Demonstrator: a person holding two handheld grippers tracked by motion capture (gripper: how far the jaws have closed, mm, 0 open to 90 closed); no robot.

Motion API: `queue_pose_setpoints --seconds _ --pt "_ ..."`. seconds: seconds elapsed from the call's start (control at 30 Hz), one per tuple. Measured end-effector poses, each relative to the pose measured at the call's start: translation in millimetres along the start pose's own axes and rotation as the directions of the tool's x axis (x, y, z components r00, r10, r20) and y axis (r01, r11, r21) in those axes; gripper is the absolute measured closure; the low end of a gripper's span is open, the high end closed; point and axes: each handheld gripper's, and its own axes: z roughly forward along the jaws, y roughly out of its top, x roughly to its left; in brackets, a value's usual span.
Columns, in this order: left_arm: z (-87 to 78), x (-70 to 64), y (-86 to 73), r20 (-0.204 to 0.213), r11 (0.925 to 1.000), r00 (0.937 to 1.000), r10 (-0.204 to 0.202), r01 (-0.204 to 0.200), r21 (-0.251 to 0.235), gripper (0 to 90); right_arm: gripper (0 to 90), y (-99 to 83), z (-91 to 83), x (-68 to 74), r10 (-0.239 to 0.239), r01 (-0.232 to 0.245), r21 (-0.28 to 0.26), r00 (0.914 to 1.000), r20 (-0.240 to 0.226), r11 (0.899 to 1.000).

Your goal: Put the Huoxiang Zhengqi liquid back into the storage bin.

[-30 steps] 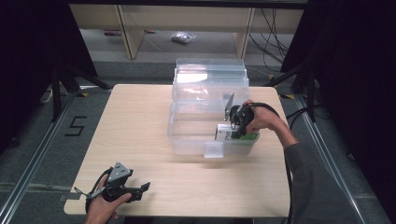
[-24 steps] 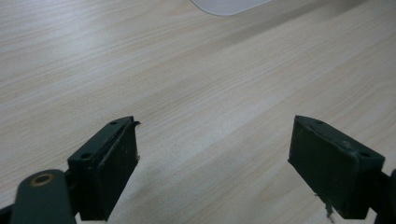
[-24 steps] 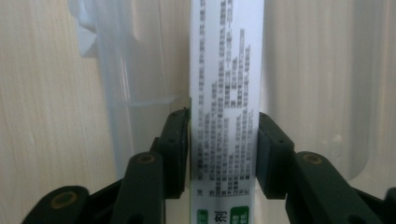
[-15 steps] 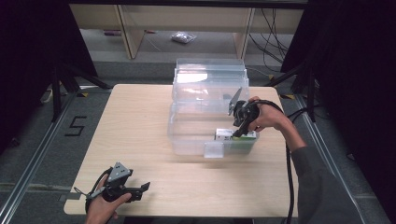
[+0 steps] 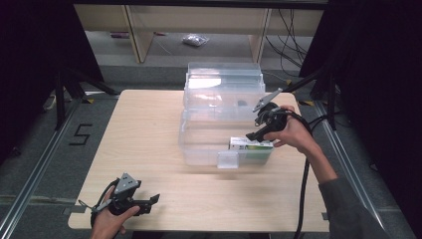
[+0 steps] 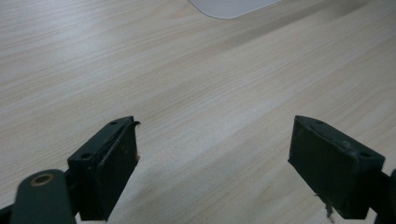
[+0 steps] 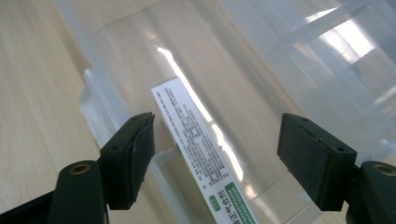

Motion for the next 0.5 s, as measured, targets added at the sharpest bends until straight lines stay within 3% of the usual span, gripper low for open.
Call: queue_pose_setpoints --seconds 0.07,0.1,0.2,0.23,0.3,0.33,0.37,0.4,0.5 --pt "0.0 0.0 0.0 0.0 1.0 1.0 0.001 -0.001 0.0 14.8 26.3 -3.9 -2.5 5.2 0.027 -0.026 -0.038 0.9995 0.014 0.999" --pt "-0.1 0.1 0.0 -0.001 1.0 1.0 0.002 -0.002 0.002 14.8 26.2 -6.4 -5.6 9.9 0.069 -0.068 -0.051 0.9974 0.019 0.996" --pt "0.5 0.4 -0.1 -0.008 1.0 1.0 0.002 -0.002 0.0 14.8 23.2 -15.3 -9.3 18.6 0.081 -0.077 -0.13 0.9963 0.028 0.989" --pt "0.4 -0.1 0.0 -0.002 1.0 1.0 -0.003 0.003 -0.003 14.8 23.6 -18.4 -11.9 22.8 0.1 -0.096 -0.132 0.9947 0.023 0.987" --pt "-0.6 -0.5 0.1 -0.004 1.0 1.0 0.002 -0.002 -0.006 14.8 22.7 -25.8 -12.5 29.8 0.101 -0.091 -0.187 0.9938 0.046 0.978" --pt "0.1 -1.4 -0.3 -0.003 0.9997 1.0 -0.007 0.007 -0.023 14.8 22.8 -29.5 -14.3 32.5 0.109 -0.1 -0.18 0.9933 0.038 0.979" --pt "-0.5 -0.7 -0.1 -0.003 0.9999 1.0 0.002 -0.003 -0.011 14.8 22.3 -33.0 -14.2 35.5 0.131 -0.125 -0.186 0.9911 0.023 0.975" --pt "-0.2 -0.6 -0.1 -0.002 1.0 1.0 0.001 -0.001 -0.009 14.8 21.7 -37.0 -14.0 41.1 0.183 -0.174 -0.197 0.9828 0.026 0.965" --pt "-0.7 -0.6 0.3 -0.002 1.0 1.0 0.006 -0.006 0.0 14.8 20.9 -44.0 -13.4 47.8 0.199 -0.188 -0.221 0.9796 0.028 0.957"
